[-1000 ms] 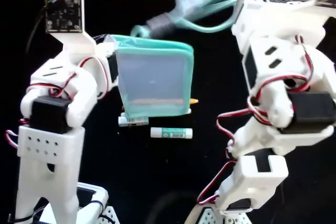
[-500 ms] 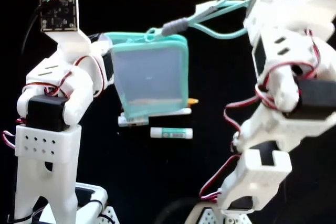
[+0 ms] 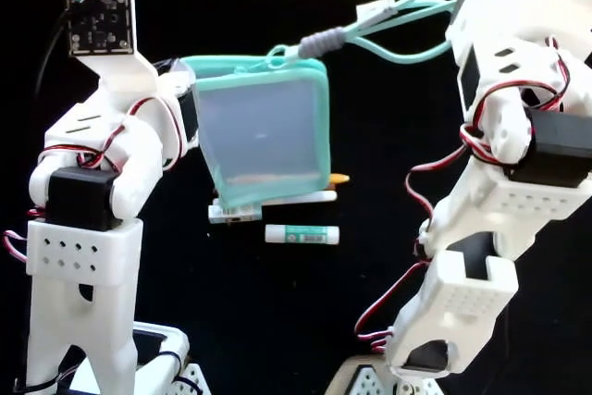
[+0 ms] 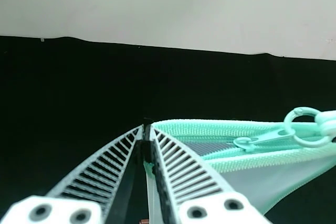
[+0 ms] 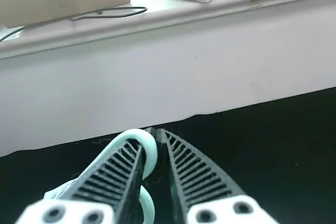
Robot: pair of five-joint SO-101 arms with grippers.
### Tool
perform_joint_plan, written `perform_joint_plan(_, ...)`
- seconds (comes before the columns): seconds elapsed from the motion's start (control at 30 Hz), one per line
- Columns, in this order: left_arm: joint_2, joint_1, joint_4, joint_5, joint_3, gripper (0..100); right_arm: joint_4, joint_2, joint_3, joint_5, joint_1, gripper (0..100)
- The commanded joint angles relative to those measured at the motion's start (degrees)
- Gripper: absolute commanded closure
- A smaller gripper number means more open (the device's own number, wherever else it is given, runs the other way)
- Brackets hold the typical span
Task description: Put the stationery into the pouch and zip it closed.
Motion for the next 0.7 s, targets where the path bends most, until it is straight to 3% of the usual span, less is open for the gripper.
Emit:
perform_joint_plan(0.0, 0.2, -1.0, 0.2, -0.4, -0.7, 99, 0.5, -0.1, -5.4, 0.0, 2.9, 99.2)
perform_joint_plan(0.67, 0.2, -1.0, 0.2, -0.4, -0.7, 99, 0.5, -0.1, -5.4, -1.6, 7.1, 99.2)
